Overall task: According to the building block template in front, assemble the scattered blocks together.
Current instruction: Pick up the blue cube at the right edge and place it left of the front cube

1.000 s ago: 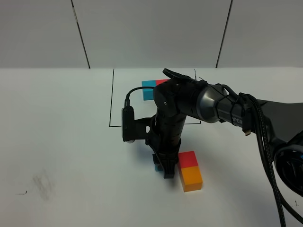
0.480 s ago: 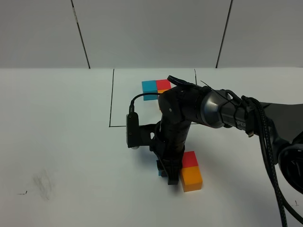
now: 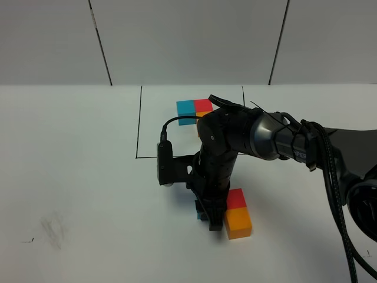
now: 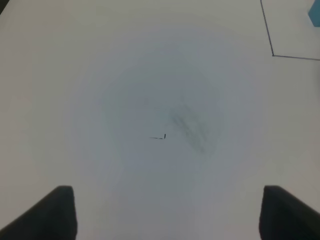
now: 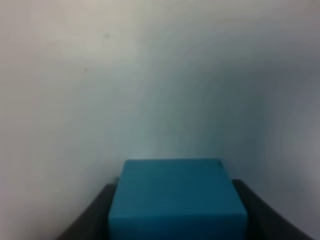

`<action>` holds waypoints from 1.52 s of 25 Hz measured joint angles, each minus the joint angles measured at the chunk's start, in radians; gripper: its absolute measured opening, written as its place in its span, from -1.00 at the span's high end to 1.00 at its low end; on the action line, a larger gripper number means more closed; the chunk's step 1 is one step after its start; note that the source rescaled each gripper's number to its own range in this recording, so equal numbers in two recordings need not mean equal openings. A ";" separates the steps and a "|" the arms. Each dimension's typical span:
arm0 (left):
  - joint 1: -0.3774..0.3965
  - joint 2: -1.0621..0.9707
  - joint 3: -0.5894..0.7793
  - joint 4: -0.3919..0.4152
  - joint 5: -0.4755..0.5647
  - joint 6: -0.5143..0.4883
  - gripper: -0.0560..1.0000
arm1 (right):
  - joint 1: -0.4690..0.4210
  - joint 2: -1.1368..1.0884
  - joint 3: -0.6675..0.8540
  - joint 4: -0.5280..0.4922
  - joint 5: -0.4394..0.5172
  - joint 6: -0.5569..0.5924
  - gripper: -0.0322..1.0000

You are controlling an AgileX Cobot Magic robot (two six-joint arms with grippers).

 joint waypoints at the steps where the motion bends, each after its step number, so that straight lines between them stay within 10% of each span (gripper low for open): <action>1: 0.000 0.000 0.000 0.000 0.000 0.000 -0.33 | 0.000 0.000 0.000 0.000 0.000 0.000 0.94; 38: 0.000 0.000 0.000 0.000 0.000 0.000 -0.33 | 0.000 0.000 0.000 -0.116 0.111 0.042 0.94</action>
